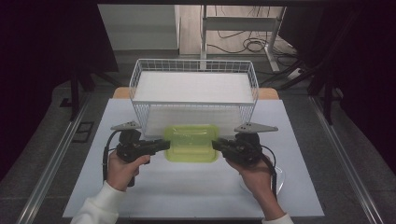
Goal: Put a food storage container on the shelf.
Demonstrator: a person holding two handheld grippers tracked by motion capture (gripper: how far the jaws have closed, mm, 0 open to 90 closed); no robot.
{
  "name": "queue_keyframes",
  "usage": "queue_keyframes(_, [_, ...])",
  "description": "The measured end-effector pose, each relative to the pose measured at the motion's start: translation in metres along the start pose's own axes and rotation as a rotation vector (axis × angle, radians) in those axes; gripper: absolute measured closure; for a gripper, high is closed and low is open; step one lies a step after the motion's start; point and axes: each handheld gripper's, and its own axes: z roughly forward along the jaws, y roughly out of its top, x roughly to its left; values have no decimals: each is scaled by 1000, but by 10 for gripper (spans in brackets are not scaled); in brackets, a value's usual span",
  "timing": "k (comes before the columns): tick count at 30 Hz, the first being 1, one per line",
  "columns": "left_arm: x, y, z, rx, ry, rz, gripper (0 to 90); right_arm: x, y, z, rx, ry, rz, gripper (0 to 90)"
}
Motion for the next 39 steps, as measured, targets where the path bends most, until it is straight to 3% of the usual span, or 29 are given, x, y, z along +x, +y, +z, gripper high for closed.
queue_keyframes(10, [-7,42,-3,-17,-3,39,799,-6,30,-11,-37,-12,-10,775])
queue_keyframes(26, [-11,94,-9,-45,-11,63,800,-19,73,-20,-88,-8,-30,774])
queue_keyframes(32, [-3,118,-13,-48,-11,43,801,-27,100,-15,-85,21,-8,776])
queue_keyframes(39, [12,138,-9,-35,-23,18,801,-40,118,-5,-80,49,17,779])
